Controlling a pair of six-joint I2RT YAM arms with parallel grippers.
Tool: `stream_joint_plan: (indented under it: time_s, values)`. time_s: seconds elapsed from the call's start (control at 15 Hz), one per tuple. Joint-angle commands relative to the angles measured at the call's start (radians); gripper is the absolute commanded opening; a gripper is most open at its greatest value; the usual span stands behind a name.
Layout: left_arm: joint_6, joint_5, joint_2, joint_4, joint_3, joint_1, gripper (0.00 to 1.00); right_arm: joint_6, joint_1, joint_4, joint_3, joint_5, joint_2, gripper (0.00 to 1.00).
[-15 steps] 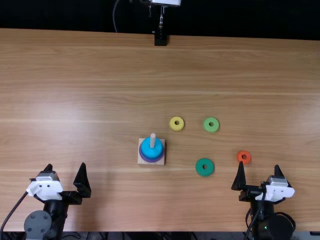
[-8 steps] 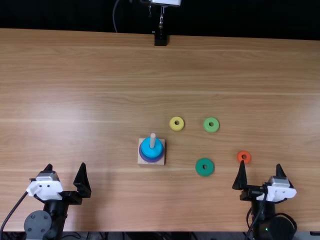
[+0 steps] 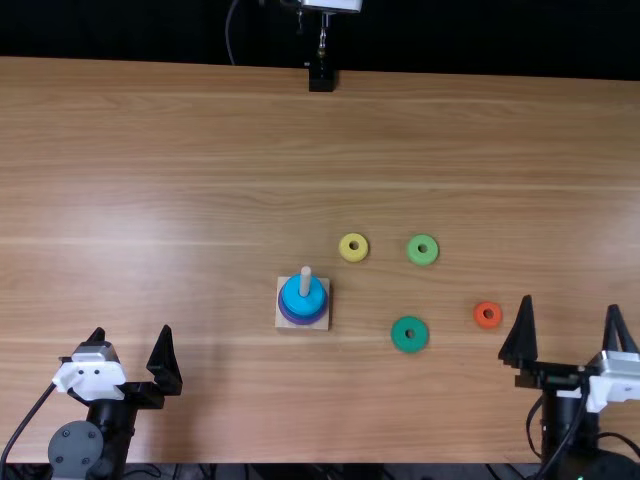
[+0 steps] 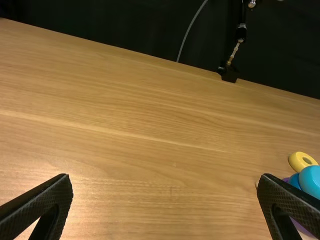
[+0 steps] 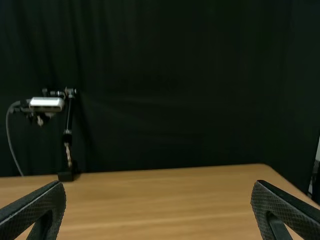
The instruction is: Build the Hanoi tower: stack the rings onto the peg from bottom to top in this color order: purple, dark blue, light blue, dark green, light green, yellow, orange.
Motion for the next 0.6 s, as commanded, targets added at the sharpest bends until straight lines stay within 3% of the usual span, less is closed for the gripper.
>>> stream_joint_plan:
  time_s: [0.0, 0.2, 0.33, 0.53]
  values:
    - [0.004, 0.014, -0.012, -0.018, -0.055, 0.002, 1.0, 0.004, 0.02, 0.005, 0.093, 0.003, 0.093, 1.0]
    - [0.004, 0.014, -0.012, -0.018, -0.055, 0.002, 1.0, 0.004, 0.163, -0.001, 0.254, -0.034, 0.3, 1.0]
    - [0.004, 0.014, -0.012, -0.018, -0.055, 0.002, 1.0, 0.002, 0.25, -0.019, 0.34, -0.034, 0.436, 1.0]
    - [0.004, 0.012, -0.012, -0.018, -0.055, 0.002, 1.0, 0.004, 0.348, -0.168, 0.46, -0.028, 0.605, 1.0]
